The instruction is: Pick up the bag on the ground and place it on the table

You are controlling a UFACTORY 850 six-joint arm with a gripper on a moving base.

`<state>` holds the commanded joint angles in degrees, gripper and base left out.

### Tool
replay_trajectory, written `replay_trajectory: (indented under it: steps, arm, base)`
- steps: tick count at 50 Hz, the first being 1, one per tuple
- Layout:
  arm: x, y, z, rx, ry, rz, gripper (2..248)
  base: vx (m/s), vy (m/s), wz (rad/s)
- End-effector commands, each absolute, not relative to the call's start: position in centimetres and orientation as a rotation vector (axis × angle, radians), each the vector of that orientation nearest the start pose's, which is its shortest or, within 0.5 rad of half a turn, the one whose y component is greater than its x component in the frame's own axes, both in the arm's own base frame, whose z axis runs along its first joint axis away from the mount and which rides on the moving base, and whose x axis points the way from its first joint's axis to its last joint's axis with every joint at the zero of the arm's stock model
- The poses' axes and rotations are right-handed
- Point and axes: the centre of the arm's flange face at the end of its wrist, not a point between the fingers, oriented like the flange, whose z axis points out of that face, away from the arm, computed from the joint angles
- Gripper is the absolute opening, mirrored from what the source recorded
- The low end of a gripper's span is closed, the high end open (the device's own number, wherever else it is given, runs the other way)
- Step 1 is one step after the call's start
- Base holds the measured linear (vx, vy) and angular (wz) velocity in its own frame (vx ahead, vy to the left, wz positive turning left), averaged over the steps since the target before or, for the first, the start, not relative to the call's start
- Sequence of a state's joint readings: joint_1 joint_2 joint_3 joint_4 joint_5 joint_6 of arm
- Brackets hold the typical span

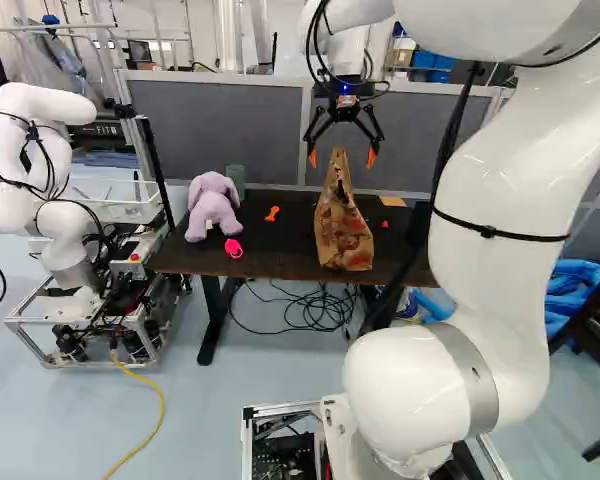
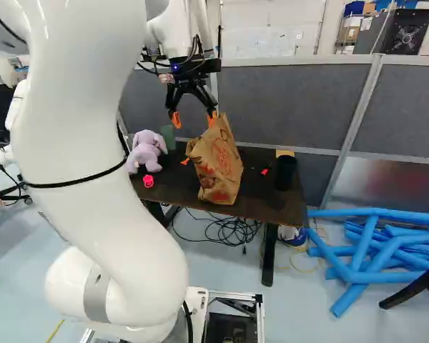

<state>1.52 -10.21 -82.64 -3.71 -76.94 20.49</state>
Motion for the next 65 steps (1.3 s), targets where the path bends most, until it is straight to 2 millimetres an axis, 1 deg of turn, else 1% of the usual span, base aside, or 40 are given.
replay_trajectory:
  steps: [8,14,65]
  arm:
    - [50.6,0.9,68.5,-3.158,0.509,0.090,247]
    - [50.5,1.0,68.8,-3.153,0.510,0.085,247]
    - [50.4,1.0,68.9,-3.153,0.510,0.083,247]
  base:
    - [0.000,0.000,0.000]
    - [0.000,0.000,0.000]
    - [-0.002,0.000,0.000]
